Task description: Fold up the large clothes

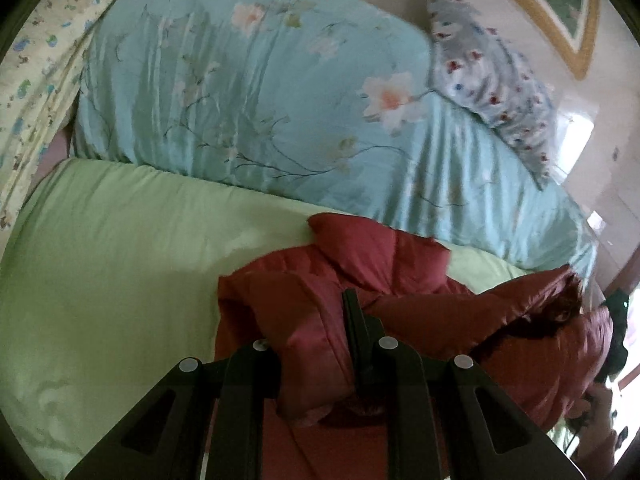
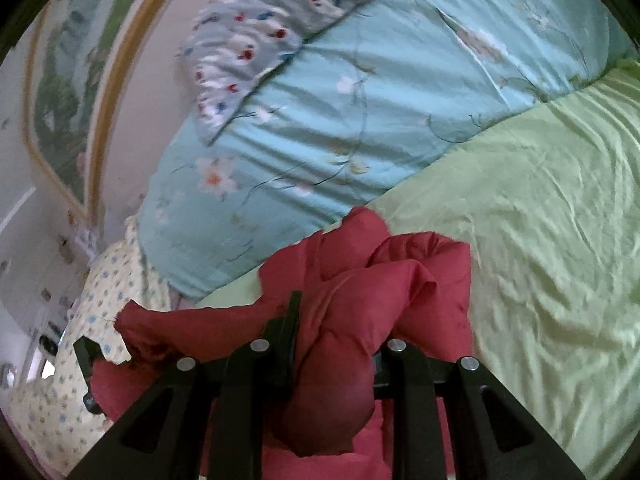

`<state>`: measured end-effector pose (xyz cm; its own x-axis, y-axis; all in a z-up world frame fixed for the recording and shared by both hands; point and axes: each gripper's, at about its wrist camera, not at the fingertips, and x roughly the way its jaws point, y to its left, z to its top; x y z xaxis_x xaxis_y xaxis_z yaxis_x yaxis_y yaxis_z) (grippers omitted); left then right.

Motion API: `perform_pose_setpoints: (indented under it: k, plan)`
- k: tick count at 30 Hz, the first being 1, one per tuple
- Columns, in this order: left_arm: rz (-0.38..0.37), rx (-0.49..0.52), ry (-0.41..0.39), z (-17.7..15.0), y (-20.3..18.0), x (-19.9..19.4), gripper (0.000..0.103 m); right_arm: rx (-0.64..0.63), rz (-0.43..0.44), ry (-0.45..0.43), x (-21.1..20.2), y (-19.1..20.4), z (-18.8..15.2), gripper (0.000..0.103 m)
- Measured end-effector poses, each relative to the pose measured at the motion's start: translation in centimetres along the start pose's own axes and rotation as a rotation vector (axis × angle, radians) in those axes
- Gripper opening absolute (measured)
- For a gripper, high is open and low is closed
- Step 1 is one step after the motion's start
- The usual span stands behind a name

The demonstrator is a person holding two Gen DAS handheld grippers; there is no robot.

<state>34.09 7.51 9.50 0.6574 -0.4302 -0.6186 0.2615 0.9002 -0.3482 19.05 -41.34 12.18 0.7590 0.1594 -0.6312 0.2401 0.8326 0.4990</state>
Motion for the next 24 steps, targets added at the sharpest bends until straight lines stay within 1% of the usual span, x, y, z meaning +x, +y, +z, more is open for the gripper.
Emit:
perform_pose_setpoints:
  k: [3, 6, 9, 12, 16, 19, 21, 23, 24]
  plan:
    - [0.016, -0.031, 0.025, 1.8, 0.4, 3.9, 0.018, 0.037, -0.021, -0.003, 2.3, -1.1, 1.2, 0.023]
    - [0.039, -0.044, 0.048, 2.9, 0.7, 7.7, 0.018, 0.085, -0.030, 0.000, 4.6, -2.4, 2.0, 0.023]
    - [0.071, -0.048, 0.080, 3.6, 1.1, 12.1, 0.020, 0.129, -0.049, 0.006, 7.1, -3.9, 2.6, 0.027]
    - [0.071, -0.072, 0.115, 3.9, 2.0, 15.6, 0.022, 0.162, -0.067, 0.015, 9.4, -5.5, 2.8, 0.028]
    - [0.050, -0.115, 0.153, 4.4, 3.2, 18.9, 0.023, 0.196, -0.066, 0.019, 12.0, -7.3, 2.8, 0.029]
    - [0.016, -0.143, 0.163, 5.0, 4.0, 19.5, 0.026, 0.221, -0.066, 0.019, 13.4, -8.4, 2.8, 0.029]
    - [0.003, -0.134, 0.148, 5.0, 4.0, 18.7, 0.029, 0.229, -0.071, 0.021, 14.1, -8.8, 2.8, 0.029]
    - [-0.005, -0.115, 0.119, 4.9, 3.8, 16.9, 0.035, 0.219, -0.078, 0.021, 14.8, -8.8, 2.8, 0.029]
    - [-0.005, -0.105, 0.097, 4.7, 3.5, 15.7, 0.042, 0.216, -0.080, 0.021, 15.1, -8.8, 2.8, 0.029]
